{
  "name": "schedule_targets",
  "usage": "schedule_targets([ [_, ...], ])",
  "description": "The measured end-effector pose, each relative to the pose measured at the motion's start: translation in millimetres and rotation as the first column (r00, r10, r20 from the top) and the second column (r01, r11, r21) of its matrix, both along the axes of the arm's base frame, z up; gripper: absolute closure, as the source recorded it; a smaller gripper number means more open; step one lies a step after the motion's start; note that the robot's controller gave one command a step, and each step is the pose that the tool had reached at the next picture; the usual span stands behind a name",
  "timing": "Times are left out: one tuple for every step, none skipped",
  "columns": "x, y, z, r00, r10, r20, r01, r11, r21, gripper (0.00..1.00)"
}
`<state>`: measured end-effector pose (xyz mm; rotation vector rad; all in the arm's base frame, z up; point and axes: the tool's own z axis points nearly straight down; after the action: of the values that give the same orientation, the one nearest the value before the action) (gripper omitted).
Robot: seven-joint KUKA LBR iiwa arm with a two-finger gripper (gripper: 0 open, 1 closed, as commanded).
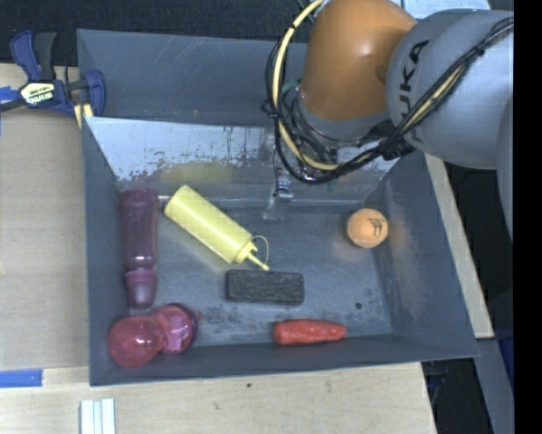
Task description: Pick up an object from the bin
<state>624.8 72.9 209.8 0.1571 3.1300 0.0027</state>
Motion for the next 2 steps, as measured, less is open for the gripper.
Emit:
schedule_targets([
  [-6.7, 59.2, -78.5, 0.993, 0.116, -0.012, -0.116, 0.993, 0.0, 0.0],
  [2.1, 18.6, -40.7, 0.996, 0.089, 0.02, -0.089, 0.996, -0.003, 0.0],
])
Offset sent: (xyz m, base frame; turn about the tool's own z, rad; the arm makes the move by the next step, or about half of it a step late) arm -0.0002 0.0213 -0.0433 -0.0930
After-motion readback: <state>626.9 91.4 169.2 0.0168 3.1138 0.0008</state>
